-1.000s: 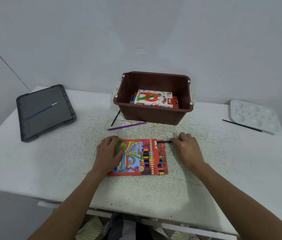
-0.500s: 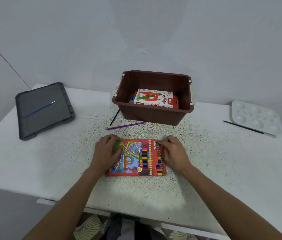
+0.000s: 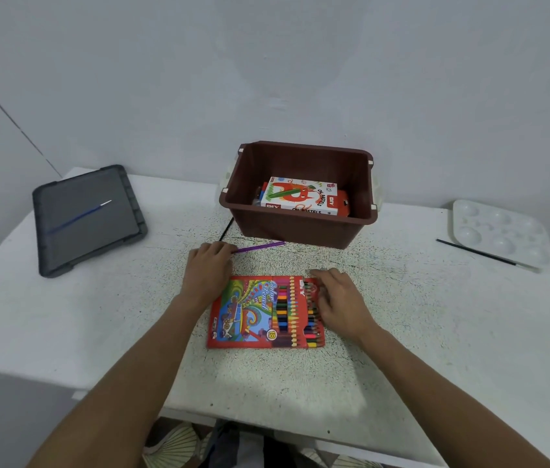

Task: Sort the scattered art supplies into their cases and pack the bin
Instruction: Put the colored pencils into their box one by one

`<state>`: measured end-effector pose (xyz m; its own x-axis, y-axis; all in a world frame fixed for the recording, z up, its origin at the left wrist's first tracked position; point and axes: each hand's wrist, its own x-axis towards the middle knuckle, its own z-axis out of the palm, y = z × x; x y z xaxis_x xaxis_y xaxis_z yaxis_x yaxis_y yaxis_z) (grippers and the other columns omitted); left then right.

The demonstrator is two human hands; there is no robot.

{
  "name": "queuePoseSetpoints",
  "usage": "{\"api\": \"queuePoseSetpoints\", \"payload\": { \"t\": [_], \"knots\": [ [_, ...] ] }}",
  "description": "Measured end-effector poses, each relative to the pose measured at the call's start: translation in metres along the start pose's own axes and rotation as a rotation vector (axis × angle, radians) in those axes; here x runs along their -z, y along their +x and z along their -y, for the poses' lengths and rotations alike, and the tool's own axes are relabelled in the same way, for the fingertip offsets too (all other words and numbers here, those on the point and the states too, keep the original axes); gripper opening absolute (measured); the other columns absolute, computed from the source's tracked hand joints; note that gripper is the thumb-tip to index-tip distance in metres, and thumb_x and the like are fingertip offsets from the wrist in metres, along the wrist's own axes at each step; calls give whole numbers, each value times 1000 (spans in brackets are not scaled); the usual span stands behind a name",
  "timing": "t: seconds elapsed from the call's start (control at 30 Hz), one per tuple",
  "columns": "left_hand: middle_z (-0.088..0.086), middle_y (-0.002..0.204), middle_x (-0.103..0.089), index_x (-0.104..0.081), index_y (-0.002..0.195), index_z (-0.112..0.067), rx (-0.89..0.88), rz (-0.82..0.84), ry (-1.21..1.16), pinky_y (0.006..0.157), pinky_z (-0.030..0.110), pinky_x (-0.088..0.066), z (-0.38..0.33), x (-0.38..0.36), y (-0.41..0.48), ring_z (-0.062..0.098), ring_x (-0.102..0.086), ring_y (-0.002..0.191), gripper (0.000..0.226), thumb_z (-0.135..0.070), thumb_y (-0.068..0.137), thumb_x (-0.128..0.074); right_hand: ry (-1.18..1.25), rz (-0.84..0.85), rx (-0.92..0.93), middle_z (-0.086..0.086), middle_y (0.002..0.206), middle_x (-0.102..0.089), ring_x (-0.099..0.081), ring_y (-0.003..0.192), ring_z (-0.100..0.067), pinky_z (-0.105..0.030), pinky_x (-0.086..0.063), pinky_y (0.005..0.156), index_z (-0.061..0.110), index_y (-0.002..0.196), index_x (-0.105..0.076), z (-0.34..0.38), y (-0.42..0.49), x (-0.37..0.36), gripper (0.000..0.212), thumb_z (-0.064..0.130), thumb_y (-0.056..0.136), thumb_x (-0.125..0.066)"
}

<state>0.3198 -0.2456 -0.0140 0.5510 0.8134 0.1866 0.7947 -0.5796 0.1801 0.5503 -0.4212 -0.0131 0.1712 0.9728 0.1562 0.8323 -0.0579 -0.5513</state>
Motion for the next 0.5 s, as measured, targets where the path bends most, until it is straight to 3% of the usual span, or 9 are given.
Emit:
{"api": "queuePoseSetpoints", "payload": {
  "t": [0.3, 0.5],
  "knots": [
    [6, 127, -59, -55, 133, -20, -108, 100, 288, 97, 41, -42, -11, 7, 7, 26, -56, 117, 36, -26, 98, -51, 12, 35, -36, -7, 120, -58, -47, 109, -18, -32, -37, 94, 7, 135, -52, 6, -3, 3, 53, 24, 86, -43],
    [10, 107, -65, -60, 112, -12, -137, -84, 54, 78, 42, -52, -13, 5, -3, 29, -64, 93, 23, -17, 90, -64, 20, 68, -41, -6, 128, -55, -46, 117, -20, -33, -35, 102, 8, 141, -47, 6, -3, 6, 48, 21, 94, -47]
  ]
}}
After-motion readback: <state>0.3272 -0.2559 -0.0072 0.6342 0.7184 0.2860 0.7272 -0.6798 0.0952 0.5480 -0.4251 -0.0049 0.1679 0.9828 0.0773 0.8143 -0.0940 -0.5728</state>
